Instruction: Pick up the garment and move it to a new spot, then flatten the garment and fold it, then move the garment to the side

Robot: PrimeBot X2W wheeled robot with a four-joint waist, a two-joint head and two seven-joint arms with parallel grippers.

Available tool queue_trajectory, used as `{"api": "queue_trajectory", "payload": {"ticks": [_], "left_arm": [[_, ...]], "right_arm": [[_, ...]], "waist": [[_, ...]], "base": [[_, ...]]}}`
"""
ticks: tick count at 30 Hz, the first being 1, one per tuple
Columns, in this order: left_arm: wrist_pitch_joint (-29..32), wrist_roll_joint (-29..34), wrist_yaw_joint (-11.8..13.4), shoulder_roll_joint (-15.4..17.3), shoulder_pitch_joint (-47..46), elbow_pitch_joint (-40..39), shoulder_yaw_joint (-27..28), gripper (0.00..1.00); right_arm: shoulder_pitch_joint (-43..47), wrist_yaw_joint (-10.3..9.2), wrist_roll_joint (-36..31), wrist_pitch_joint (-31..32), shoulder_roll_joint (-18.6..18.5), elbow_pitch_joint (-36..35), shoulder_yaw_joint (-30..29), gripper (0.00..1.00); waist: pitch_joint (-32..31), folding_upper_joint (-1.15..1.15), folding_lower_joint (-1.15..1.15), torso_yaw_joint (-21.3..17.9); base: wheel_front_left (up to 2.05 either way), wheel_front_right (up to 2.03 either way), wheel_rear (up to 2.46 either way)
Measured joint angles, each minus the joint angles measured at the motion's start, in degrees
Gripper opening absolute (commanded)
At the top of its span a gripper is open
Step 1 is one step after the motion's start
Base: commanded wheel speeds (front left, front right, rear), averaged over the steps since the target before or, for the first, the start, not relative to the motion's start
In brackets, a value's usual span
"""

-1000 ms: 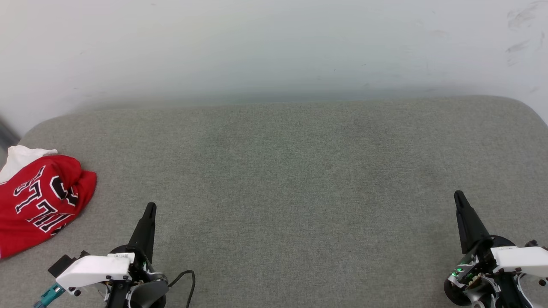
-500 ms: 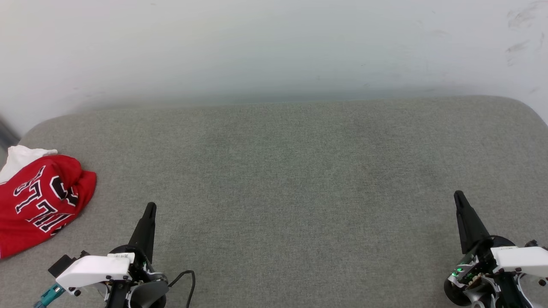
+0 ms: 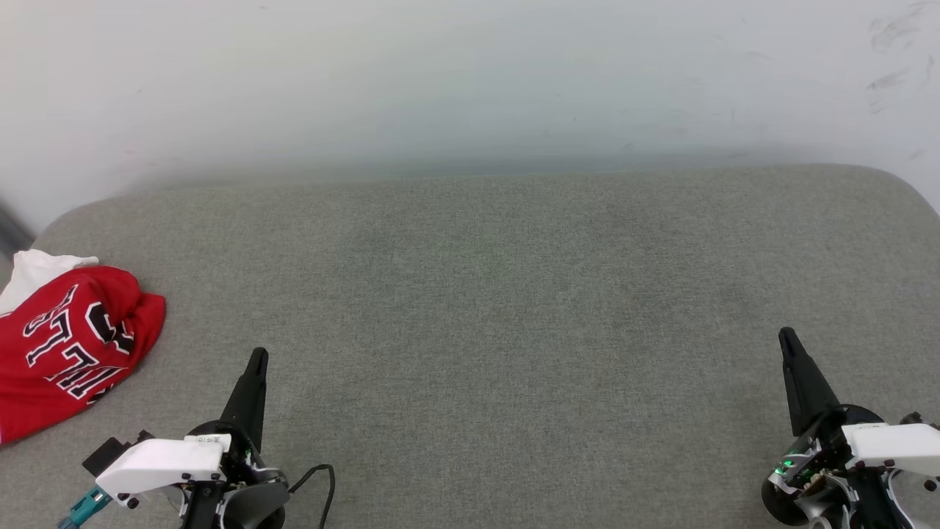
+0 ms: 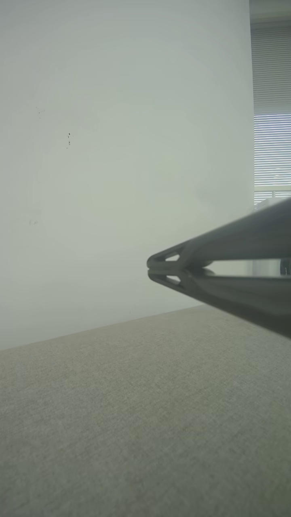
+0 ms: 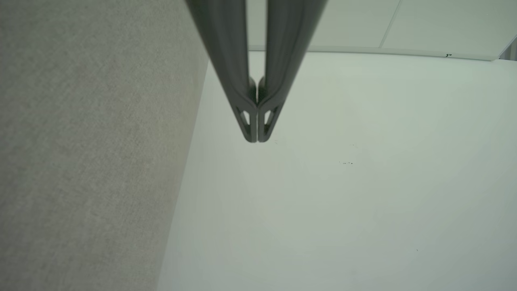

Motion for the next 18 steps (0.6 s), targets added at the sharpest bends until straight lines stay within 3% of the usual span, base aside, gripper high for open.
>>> {"api": "queue_trajectory", "payload": {"ticks": [4, 5, 18], "left_arm": [[0.0, 0.0, 0.0, 0.0, 0.0, 0.0, 0.0, 0.0], [0.0, 0.0, 0.0, 0.0, 0.0, 0.0, 0.0, 1.0], [-2.3, 2.69, 0.02, -0.31, 2.7, 1.04, -0.29, 1.0]], "right_arm": [[0.0, 0.0, 0.0, 0.0, 0.0, 0.0, 0.0, 0.0], [0.0, 0.0, 0.0, 0.0, 0.0, 0.0, 0.0, 1.0], [2.76, -0.02, -2.52, -2.26, 0.13, 2.11, -0.07, 1.0]], "waist": [[0.0, 0.0, 0.0, 0.0], [0.0, 0.0, 0.0, 0.0], [0.14, 0.0, 0.0, -0.09]], "base": [[0.0, 0.0, 0.0], [0.0, 0.0, 0.0], [0.0, 0.0, 0.0]]}}
